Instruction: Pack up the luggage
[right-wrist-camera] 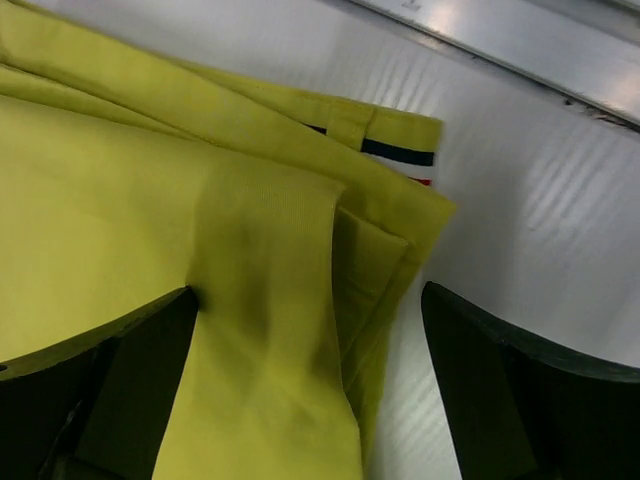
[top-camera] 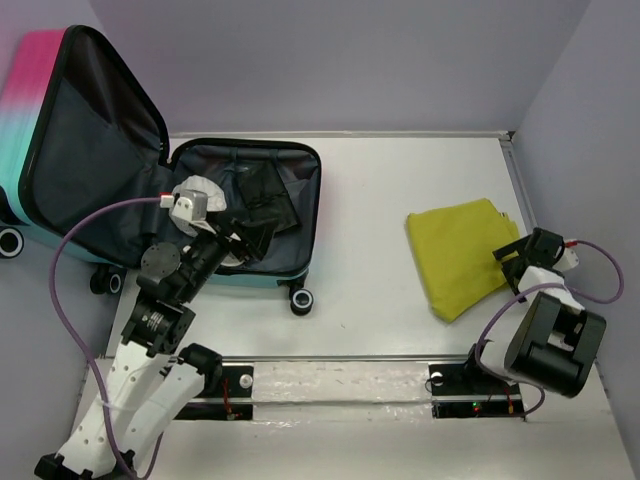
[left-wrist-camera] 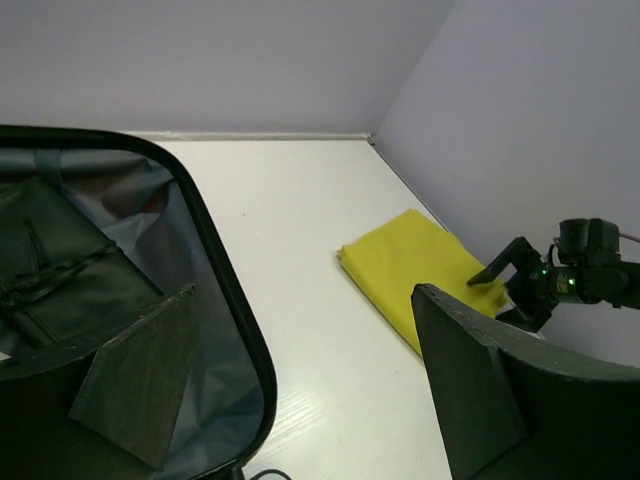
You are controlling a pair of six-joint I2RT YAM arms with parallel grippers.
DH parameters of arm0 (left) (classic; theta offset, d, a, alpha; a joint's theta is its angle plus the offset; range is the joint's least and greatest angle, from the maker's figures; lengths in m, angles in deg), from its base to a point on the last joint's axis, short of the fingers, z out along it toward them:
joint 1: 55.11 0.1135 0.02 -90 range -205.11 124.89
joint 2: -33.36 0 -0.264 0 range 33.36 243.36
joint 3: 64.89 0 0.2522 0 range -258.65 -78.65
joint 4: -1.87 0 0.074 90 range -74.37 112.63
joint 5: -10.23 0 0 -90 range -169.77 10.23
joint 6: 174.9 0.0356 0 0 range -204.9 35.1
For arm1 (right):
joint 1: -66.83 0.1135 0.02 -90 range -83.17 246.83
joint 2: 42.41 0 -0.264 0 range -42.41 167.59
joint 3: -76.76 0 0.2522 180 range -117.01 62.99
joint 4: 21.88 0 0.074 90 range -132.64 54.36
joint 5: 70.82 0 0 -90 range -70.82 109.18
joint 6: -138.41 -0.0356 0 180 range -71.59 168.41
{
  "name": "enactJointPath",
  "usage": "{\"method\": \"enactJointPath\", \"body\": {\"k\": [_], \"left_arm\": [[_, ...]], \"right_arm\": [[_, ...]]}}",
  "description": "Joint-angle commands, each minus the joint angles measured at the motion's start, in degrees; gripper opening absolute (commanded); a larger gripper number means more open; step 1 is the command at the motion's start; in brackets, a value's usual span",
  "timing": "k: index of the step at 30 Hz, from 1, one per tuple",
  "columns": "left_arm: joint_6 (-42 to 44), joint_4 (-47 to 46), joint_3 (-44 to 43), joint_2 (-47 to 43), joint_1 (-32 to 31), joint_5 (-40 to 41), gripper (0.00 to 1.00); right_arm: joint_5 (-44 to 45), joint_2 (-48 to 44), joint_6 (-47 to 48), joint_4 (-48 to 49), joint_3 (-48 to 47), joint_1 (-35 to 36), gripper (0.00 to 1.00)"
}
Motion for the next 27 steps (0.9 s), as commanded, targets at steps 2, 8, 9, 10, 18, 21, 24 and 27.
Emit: {"method": "enactJointPath", "body": {"k": [2,8,9,10,18,21,24,27], "left_arm": [[-3.5,-3.0,-2.5,4.9,-0.4,-6.3,0.96],[-5.6,-3.6,-3.9,9.2,-0.7,-10.7,0.96],[-5.7,-3.5,-4.1,9.7,-0.8,-10.7,0.96],[-6.5,-3.8,-4.3,11.0,-1.5,-10.6,0.96],[-5.2,-4.3,-10.8,27.1,-27.2,16.0,0.95],[-4.7,-4.3,-16.6,38.0,-31.7,20.3,0.95],[-3.9,-3.9,-23.6,49.1,-33.5,24.2,0.96],[-3.7,-2.7,-31.7,60.4,-33.5,25.8,0.96]], "right_arm": [[-10.9,11.5,-0.3,3.3,-7.3,-0.7,0.97],[-20.9,19.9,0.9,5.8,-9.6,-0.7,0.79],[-23.2,20.6,1.3,7.1,-9.6,-0.7,0.72],[-25.2,21.7,1.7,8.3,-9.3,-0.7,0.63],[-30.5,23.4,1.0,14.3,-7.8,-0.7,0.44],[-31.0,23.9,-0.2,15.7,-7.4,-0.7,0.44],[-31.9,24.2,-0.6,17.7,-6.8,-0.7,0.44],[-32.2,24.3,-0.7,18.0,-6.8,-0.7,0.42]]}}
